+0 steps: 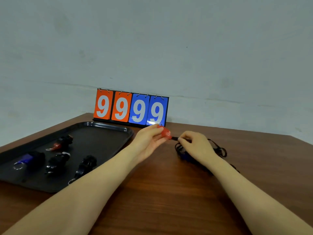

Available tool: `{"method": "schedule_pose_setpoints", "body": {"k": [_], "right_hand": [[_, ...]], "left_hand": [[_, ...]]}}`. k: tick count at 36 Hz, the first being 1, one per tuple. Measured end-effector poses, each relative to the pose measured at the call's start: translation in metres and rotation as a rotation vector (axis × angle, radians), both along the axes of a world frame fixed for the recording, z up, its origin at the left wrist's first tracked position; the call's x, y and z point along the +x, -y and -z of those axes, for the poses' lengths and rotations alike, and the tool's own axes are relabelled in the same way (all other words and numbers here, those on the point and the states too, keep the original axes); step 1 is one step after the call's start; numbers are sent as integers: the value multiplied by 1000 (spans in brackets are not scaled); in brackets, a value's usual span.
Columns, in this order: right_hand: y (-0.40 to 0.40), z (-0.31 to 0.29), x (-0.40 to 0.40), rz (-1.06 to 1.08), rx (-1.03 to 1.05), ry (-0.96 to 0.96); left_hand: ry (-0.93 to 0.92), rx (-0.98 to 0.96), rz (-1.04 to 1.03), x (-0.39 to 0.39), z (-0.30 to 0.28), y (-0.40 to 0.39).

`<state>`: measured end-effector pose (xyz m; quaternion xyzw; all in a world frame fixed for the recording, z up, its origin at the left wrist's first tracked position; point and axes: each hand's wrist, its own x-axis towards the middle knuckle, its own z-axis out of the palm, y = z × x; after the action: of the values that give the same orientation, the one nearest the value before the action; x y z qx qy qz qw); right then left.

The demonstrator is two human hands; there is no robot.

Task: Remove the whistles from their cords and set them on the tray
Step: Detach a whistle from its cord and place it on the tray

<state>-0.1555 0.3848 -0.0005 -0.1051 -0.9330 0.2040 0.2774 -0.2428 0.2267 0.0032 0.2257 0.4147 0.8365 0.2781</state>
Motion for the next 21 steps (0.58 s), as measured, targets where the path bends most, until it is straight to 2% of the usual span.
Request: {"method": "schedule_pose_setpoints", "body": {"k": [3, 5, 9, 14, 17, 21], "right_hand": [[15, 2, -4, -82, 126, 88], [24, 2, -6, -156, 110, 66], [37, 3, -5, -272, 61, 13], [42, -1, 1, -336, -220, -149], [38, -4, 0, -295, -385, -240], [31, -7, 1, -234, -455, -268]], "left_hand": [[-105, -67, -101, -4, 1, 4], [-196, -147, -198, -4, 4, 5], [-256, -235, -319, -7, 9, 5], [-413, -355, -409, -7, 11, 4], [-456, -373, -409, -7, 10, 2], [-433, -361, -361, -4, 8, 0]]}}
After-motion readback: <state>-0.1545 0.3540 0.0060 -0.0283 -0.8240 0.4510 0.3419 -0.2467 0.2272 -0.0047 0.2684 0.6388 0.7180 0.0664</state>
